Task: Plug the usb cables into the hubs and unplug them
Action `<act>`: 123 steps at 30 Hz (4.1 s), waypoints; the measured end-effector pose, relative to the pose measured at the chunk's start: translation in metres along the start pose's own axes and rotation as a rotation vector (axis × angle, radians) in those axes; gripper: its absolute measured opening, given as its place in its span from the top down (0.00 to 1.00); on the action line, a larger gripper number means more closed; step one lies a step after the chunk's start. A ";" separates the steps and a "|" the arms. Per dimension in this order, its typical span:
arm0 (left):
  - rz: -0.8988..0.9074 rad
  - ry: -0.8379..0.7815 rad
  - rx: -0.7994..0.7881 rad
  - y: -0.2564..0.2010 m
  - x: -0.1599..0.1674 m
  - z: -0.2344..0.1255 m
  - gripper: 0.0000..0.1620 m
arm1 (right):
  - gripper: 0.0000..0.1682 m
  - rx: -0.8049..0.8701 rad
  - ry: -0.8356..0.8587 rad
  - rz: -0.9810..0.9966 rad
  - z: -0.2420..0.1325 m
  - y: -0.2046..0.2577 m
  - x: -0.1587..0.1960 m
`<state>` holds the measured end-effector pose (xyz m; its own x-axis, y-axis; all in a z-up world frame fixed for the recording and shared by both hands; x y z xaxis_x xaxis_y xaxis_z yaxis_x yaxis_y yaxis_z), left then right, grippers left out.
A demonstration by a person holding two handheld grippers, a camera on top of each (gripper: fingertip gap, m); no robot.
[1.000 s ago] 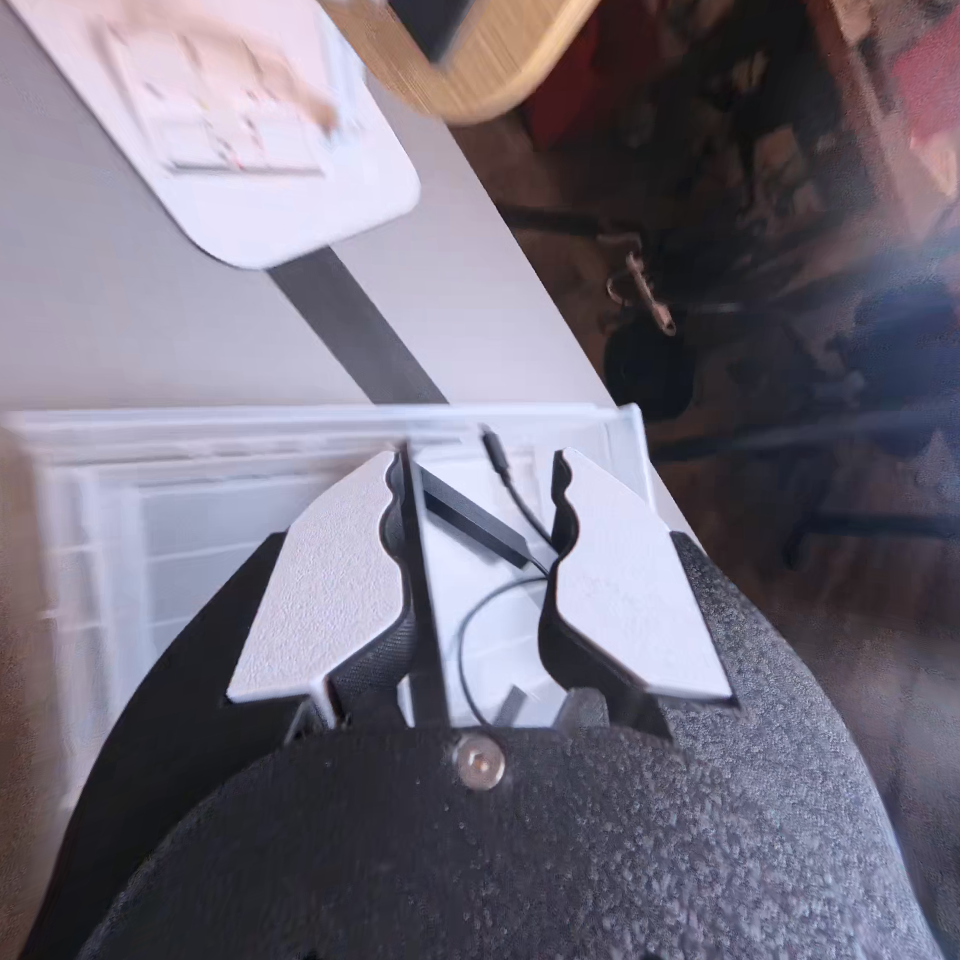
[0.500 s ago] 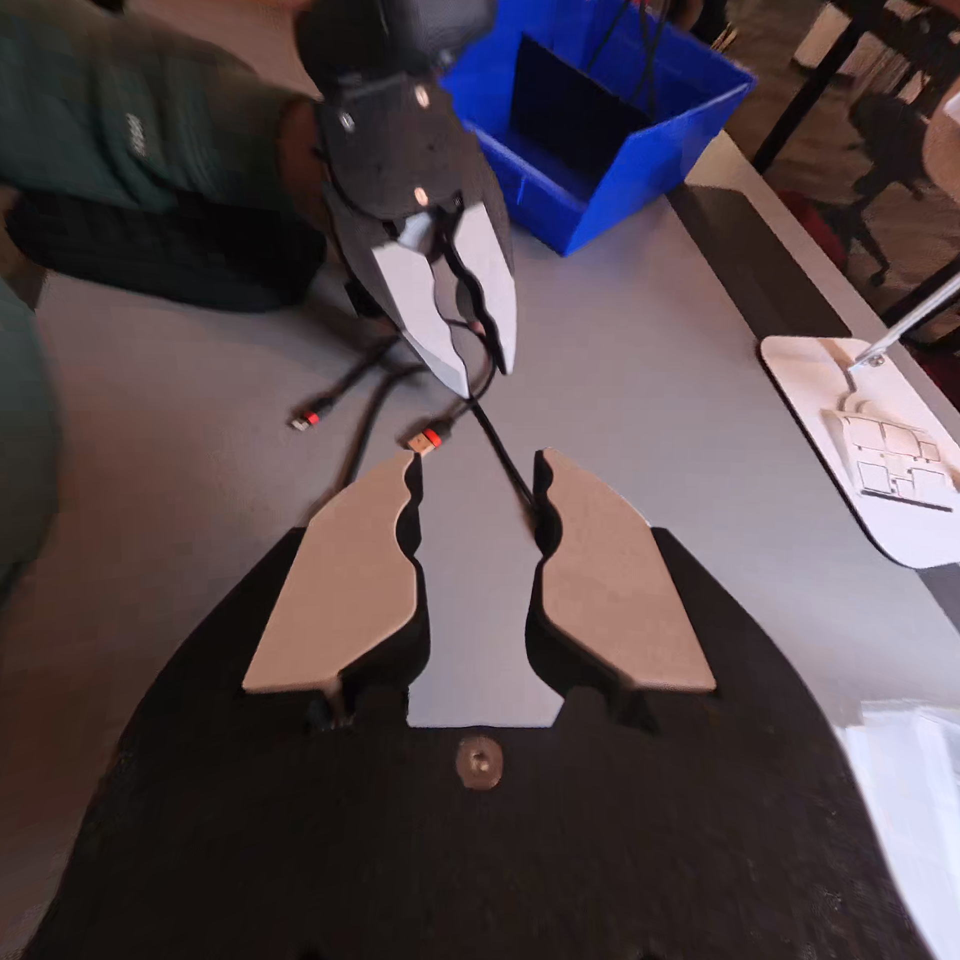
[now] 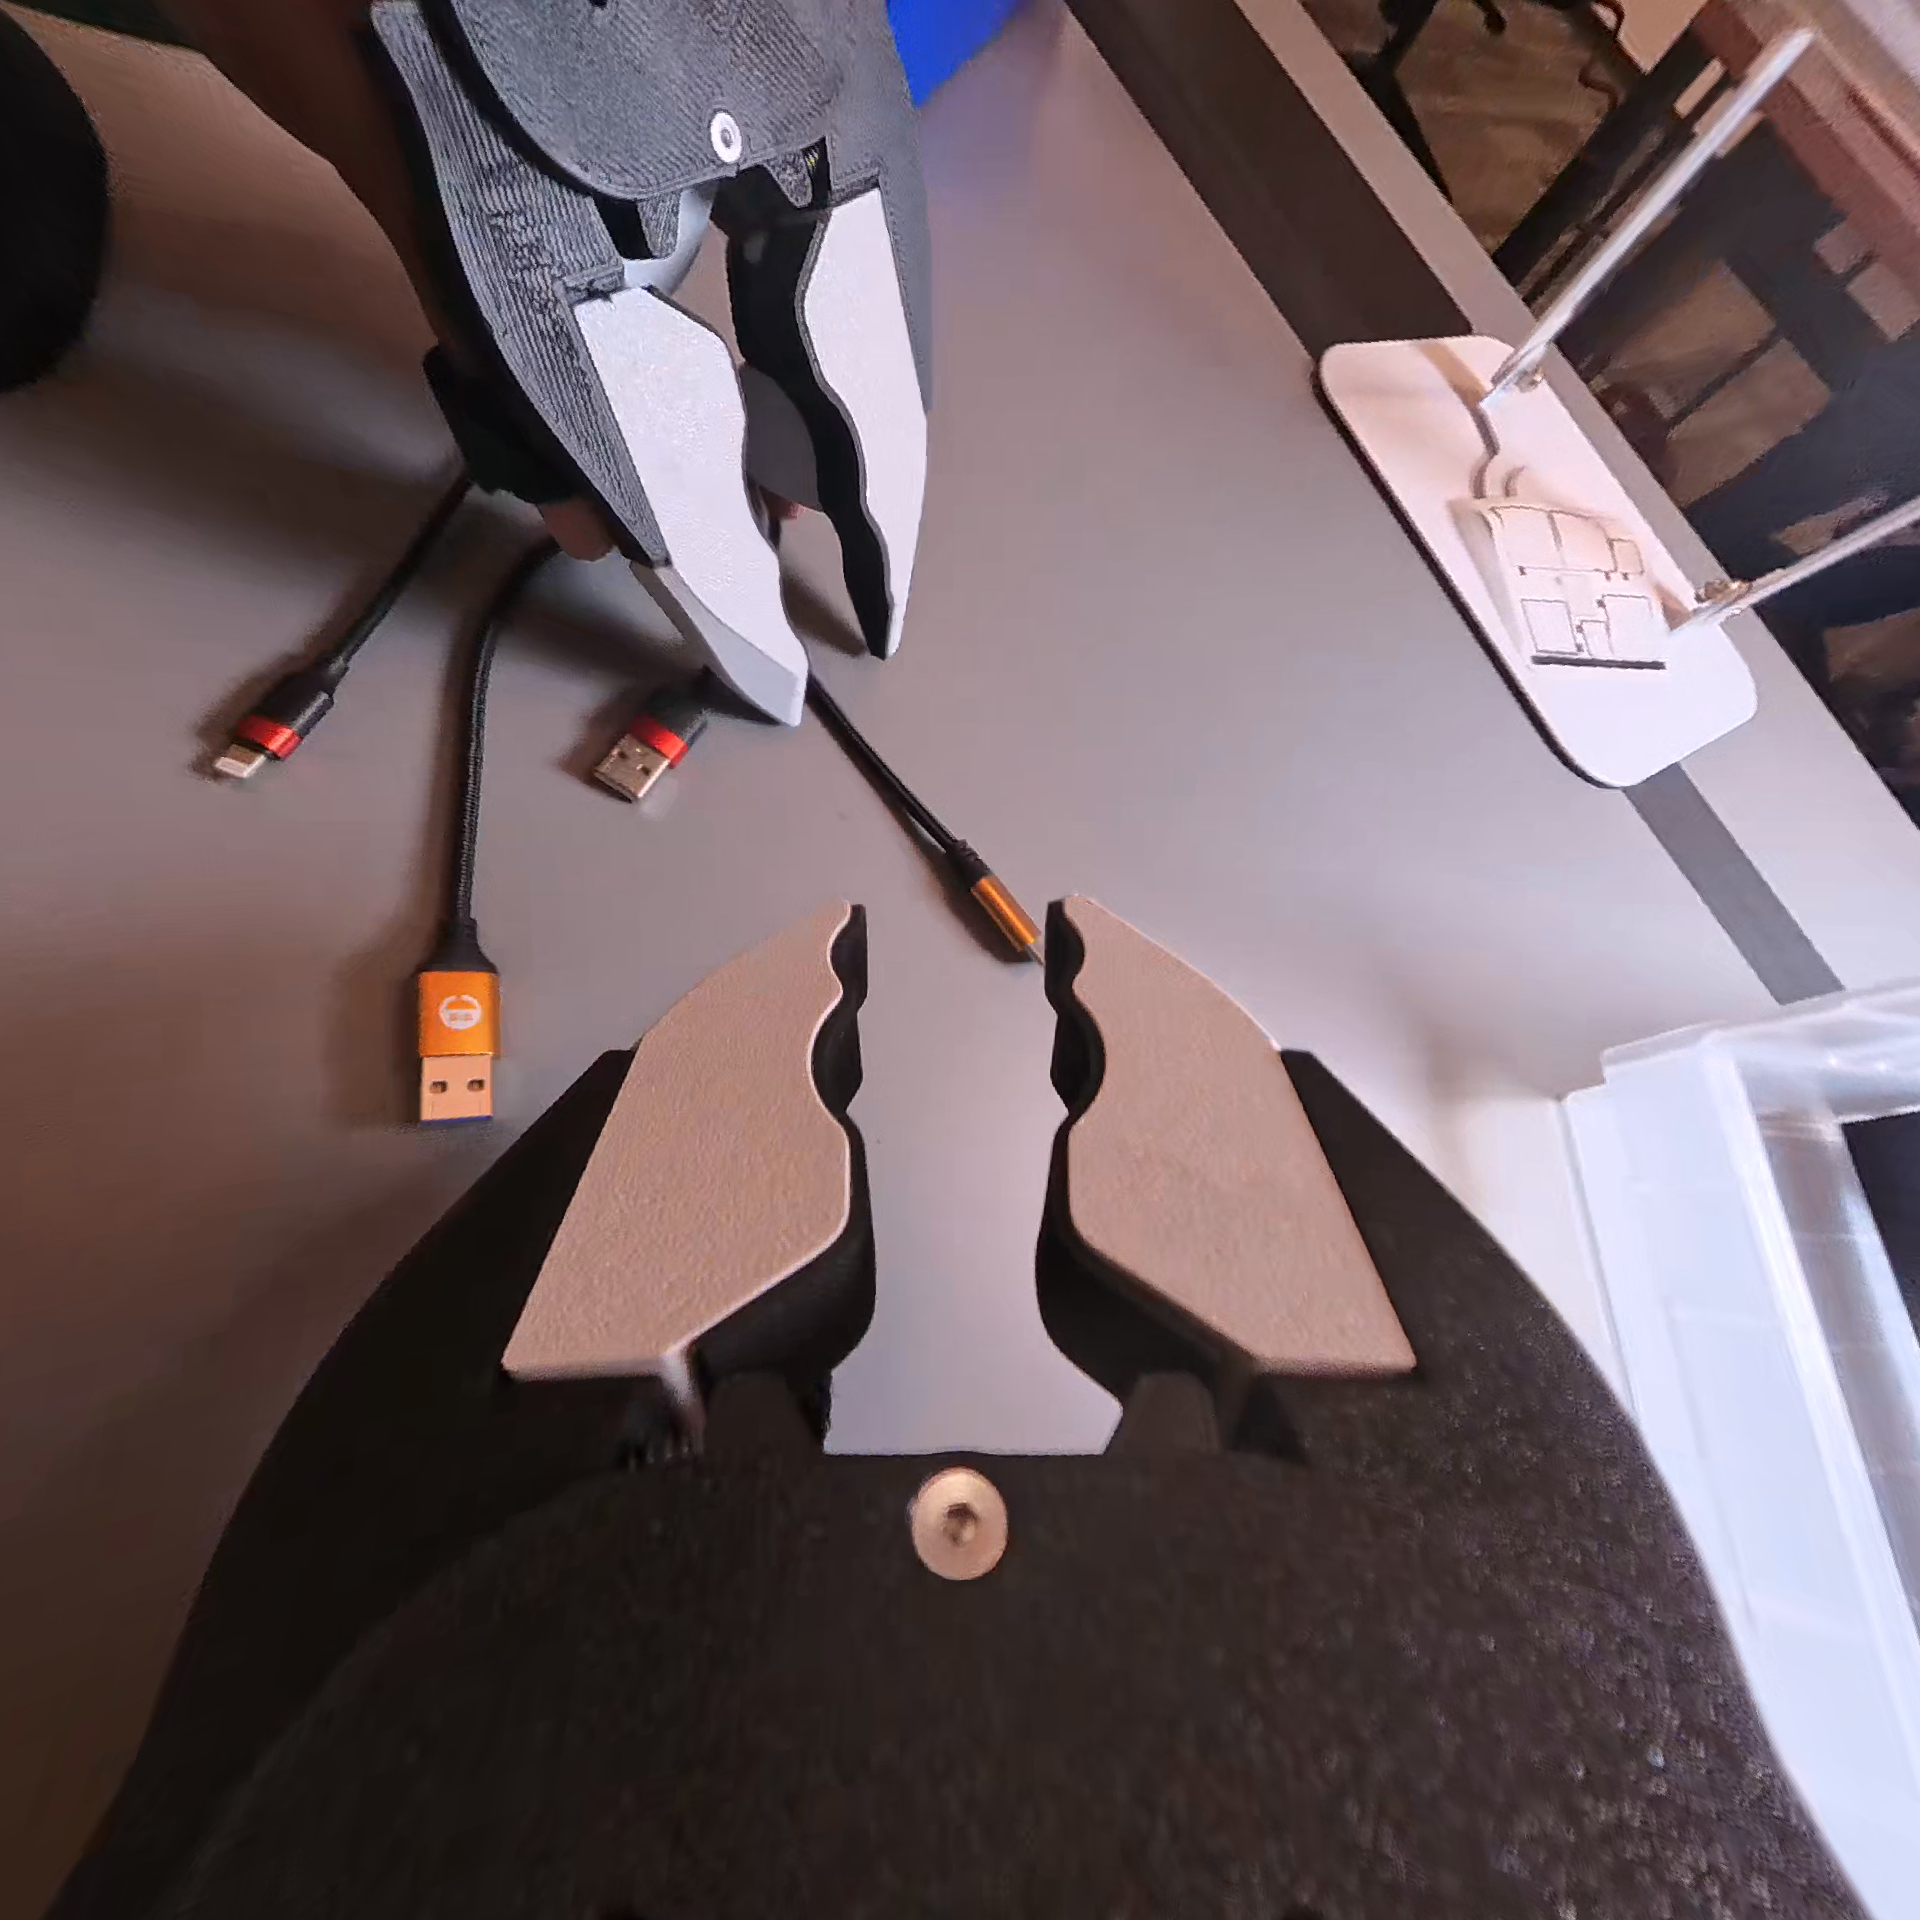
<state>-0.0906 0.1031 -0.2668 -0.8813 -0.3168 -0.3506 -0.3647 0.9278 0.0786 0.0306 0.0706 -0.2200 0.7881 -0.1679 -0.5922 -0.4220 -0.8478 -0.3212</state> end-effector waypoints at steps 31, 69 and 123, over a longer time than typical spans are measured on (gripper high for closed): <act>-0.151 -1.013 0.263 -0.038 -0.078 -0.153 0.98 | 0.80 -0.553 -0.519 0.166 -0.039 0.023 -0.084; -0.029 -0.491 0.182 -0.068 -0.011 -0.051 0.78 | 0.97 0.259 0.980 -0.312 0.017 -0.317 0.125; 0.012 -0.394 0.157 -0.072 -0.004 -0.036 0.79 | 0.85 -0.027 0.722 0.375 0.040 -0.261 0.123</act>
<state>-0.0711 0.0303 -0.2375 -0.6917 -0.2345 -0.6830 -0.2782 0.9593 -0.0476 0.2199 0.2917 -0.2392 0.6952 -0.7181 -0.0316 -0.7114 -0.6812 -0.1730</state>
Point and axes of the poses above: each gripper's, where its closed fingertips meet, z out along the fingers, x out of its underside, y = z × x across the jaws, the point moved 4 cm from there along -z, back along the fingers, and after that the axes turned 14 degrees about y, right-handed, at the moved point
